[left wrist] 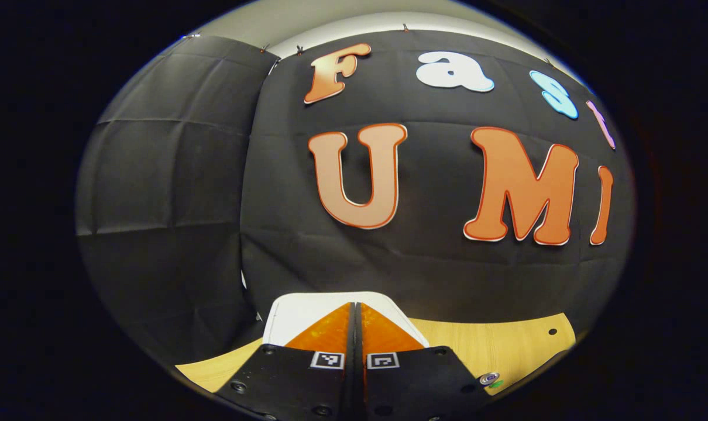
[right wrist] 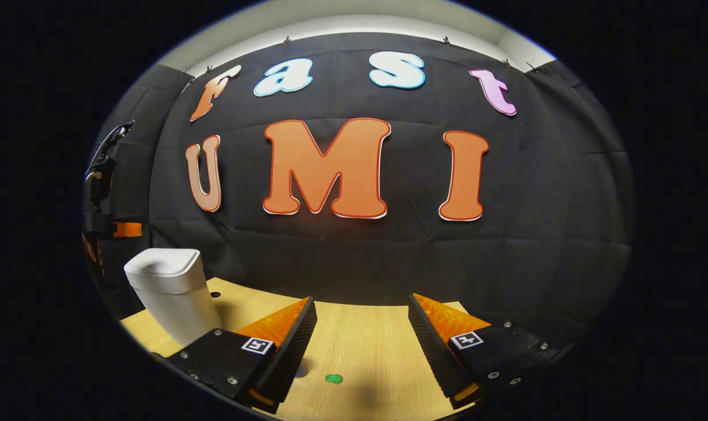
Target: Press the lid of the desktop garbage bin to open it, pick up the crumpled paper on the desktop and throw it into the bin, then pick up the pop can on the desktop and drop it into the bin, and finally close the garbage bin lid.
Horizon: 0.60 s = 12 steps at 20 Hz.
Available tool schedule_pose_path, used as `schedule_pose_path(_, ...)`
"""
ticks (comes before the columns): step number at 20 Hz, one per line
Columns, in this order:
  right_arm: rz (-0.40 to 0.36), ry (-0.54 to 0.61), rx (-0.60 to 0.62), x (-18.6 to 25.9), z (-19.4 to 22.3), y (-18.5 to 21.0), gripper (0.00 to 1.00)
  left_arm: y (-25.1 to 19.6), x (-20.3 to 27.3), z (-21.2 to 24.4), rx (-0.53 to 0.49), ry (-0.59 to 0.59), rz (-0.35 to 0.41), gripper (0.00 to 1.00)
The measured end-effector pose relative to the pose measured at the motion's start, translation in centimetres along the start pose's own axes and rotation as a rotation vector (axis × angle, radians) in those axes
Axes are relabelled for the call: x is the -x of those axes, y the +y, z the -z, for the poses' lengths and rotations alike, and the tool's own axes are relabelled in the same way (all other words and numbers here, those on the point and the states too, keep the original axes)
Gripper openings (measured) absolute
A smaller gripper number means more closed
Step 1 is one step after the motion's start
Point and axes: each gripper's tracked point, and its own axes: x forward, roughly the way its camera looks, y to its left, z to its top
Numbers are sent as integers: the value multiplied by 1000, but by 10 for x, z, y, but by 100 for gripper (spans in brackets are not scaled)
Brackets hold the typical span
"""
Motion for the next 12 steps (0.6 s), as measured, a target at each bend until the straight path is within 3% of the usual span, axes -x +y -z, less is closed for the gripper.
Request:
schedule_pose_path(7,2,23,14,-4,10,8,94,1,-9,58,-17,145,23,0)
schedule_pose_path(12,5,31,27,-4,13,9,94,0,-10,66,-30,166,41,0)
